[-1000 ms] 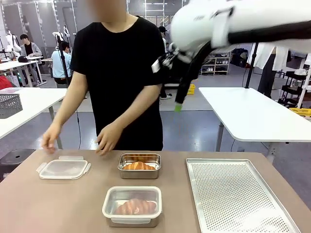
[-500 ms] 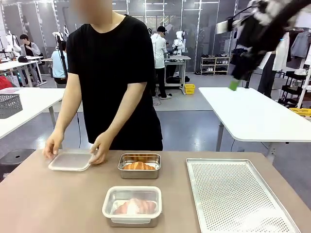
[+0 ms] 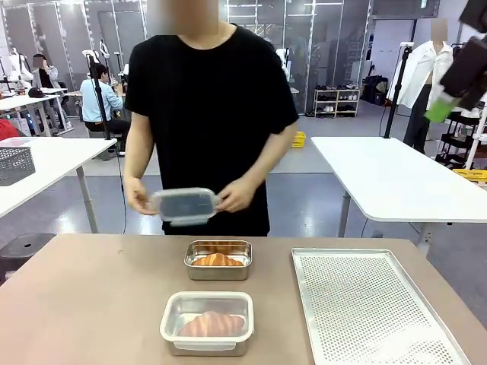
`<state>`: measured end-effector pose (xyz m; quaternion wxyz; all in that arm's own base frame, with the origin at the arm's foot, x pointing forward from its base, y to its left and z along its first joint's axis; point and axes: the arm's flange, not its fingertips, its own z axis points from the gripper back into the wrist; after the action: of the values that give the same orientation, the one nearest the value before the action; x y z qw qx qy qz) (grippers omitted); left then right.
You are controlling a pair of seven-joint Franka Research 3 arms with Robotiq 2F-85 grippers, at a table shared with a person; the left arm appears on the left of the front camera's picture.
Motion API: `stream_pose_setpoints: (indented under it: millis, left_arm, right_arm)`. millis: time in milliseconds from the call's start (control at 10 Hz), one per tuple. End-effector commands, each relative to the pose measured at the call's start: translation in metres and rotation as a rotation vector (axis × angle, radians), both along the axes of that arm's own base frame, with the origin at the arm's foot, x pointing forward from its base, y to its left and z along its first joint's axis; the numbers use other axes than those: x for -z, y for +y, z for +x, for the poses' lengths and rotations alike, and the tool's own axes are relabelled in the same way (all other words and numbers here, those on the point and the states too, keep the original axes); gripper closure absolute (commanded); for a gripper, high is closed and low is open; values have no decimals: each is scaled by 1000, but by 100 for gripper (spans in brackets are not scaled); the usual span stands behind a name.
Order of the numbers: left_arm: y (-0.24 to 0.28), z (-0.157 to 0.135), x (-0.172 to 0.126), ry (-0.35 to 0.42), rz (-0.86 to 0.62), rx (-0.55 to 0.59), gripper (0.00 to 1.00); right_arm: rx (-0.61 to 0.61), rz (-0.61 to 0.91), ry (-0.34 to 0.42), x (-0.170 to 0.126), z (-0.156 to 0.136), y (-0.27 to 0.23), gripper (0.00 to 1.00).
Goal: Place the bread into the airtight container.
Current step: Pick up a Butter Roll and place it into an empty Airtight Container.
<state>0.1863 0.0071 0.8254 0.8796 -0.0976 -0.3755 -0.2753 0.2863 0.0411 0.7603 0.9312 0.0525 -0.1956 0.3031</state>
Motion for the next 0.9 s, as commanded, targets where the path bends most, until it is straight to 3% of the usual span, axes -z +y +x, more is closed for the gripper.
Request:
stream_pose_setpoints:
  millis: [0,400,500,800]
  left_arm:
    - [-1,0,-2,-1,4,2,0]
    - [-1,0,-2,-1,4,2,0]
    - [-1,0,-2,-1,4,2,0]
    - [-1,0,-2,-1,4,2,0]
  right_arm:
    - [-5,12,94,-20,2,-4,0]
    - [152,-6,105,-29,-9,12,0]
    - [61,9,102,-25,-8,0,0]
    - [61,9,102,-25,-8,0,0]
